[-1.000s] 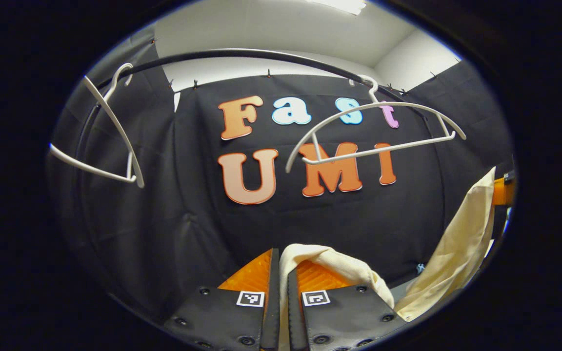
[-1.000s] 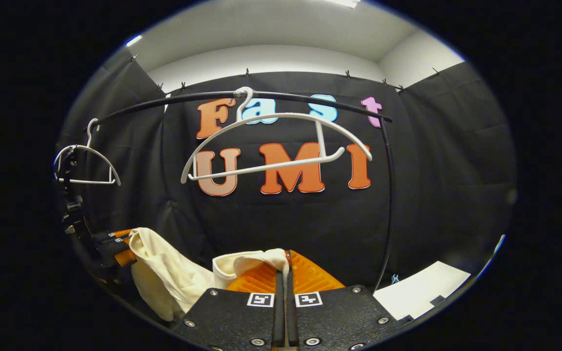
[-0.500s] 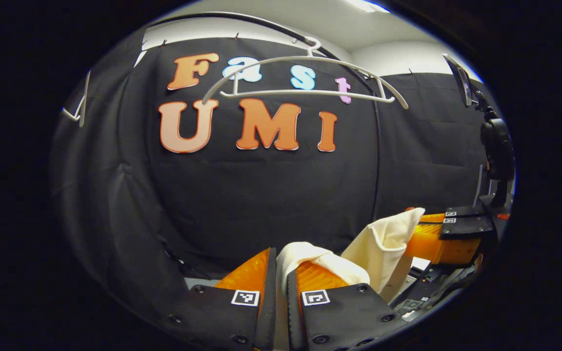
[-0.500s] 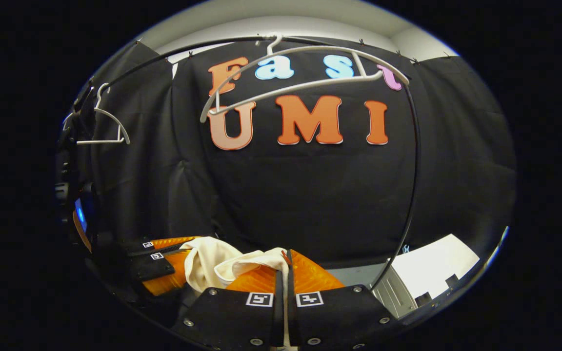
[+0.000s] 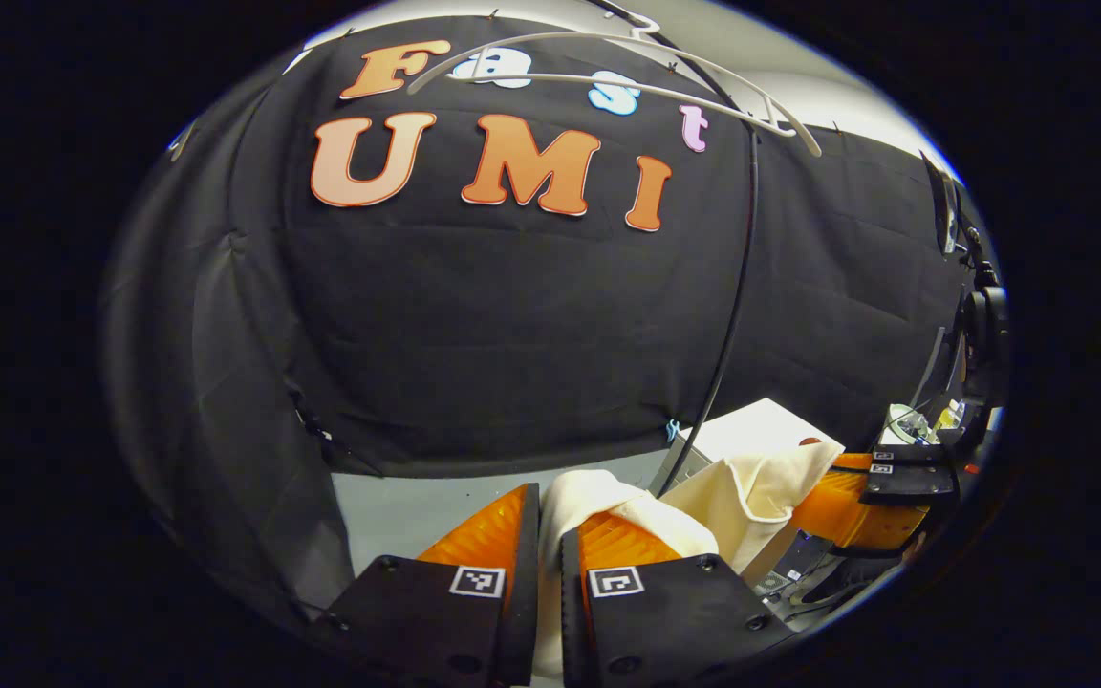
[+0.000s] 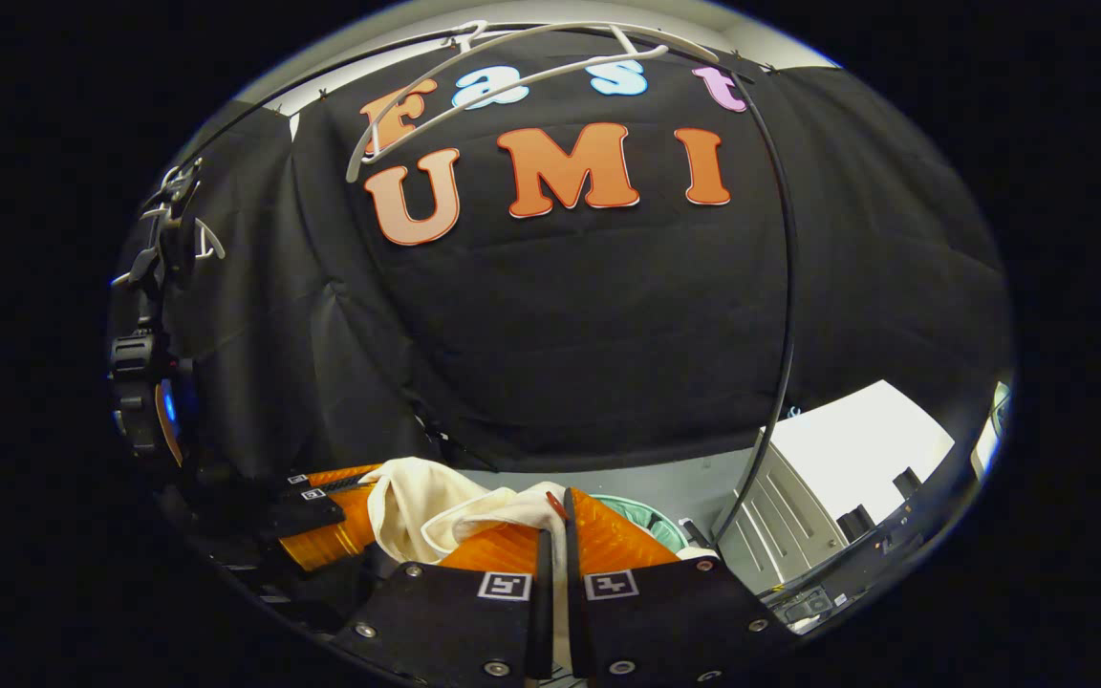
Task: Grasp the clothes on the hanger with both hands and then place them into the laundry hamper below.
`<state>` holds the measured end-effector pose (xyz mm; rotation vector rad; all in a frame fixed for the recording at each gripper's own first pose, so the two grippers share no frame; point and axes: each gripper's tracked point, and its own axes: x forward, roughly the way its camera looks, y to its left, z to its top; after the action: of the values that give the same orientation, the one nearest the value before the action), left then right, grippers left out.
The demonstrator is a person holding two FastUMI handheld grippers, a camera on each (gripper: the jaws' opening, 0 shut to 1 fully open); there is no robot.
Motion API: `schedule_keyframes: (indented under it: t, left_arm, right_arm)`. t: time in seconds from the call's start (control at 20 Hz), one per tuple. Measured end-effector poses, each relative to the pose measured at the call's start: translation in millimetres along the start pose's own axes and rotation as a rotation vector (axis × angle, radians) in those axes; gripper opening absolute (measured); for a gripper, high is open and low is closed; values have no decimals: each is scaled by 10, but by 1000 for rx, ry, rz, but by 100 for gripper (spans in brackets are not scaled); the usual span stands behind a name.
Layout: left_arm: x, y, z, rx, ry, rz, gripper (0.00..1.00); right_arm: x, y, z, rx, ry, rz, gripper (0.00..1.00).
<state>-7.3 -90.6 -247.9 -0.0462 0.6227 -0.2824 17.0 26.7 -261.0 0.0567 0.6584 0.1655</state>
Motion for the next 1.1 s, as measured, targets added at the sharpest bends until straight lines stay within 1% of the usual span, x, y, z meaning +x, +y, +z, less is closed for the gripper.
schedule_keyframes:
  t: [0.1,0.15,0.25,0.4,0.45,0.5,0.55,0.6,0.65,0.7,0.75,0.8,0.85,0.9,0.95,1.0,1.05,1.1]
  left_arm:
    - [37,19,-79,-5,23,0,18]
    - [59,-2,-156,-10,49,-3,20]
    - [60,-10,-255,-31,69,-10,22]
    - [79,85,-343,-48,99,10,22]
    - [58,95,-401,-61,106,13,27]
    - [50,115,-414,-73,115,17,22]
    - [56,139,-471,-80,131,26,39]
    - [61,145,-529,-83,150,28,30]
    - [64,155,-574,-84,168,34,34]
    - [71,170,-593,-86,179,38,44]
    - [72,176,-603,-89,187,42,36]
    - [63,189,-588,-91,185,47,36]
    - [41,206,-581,-84,187,60,36]
    - [25,229,-593,-74,185,71,40]
    - [21,238,-581,-65,183,78,49]
    - [7,239,-581,-59,182,84,59]
    - [5,234,-587,-60,183,82,78]
    - [-13,238,-583,-61,185,85,89]
  right_arm:
    - [36,-16,-94,-1,30,-11,7]
    - [56,-25,-160,-6,58,-18,7]
    - [86,-11,-314,-12,106,-19,8]
    - [83,24,-396,-16,138,-16,8]
    - [77,29,-411,-19,147,-18,8]
    - [90,22,-433,-19,156,-18,11]
    - [92,32,-457,-17,165,-18,11]
    - [96,36,-485,-13,173,-17,11]
    - [106,23,-521,-13,185,-23,12]
    - [100,16,-557,-9,196,-23,13]
    - [107,12,-559,-2,200,-23,16]
    - [108,15,-578,1,203,-27,23]
    - [113,12,-564,4,202,-27,27]
    - [104,14,-560,4,198,-31,38]
    - [102,14,-557,3,200,-33,39]
    - [109,30,-574,5,204,-31,56]
    - [100,39,-594,6,210,-30,60]
    - [96,35,-605,7,217,-29,67]
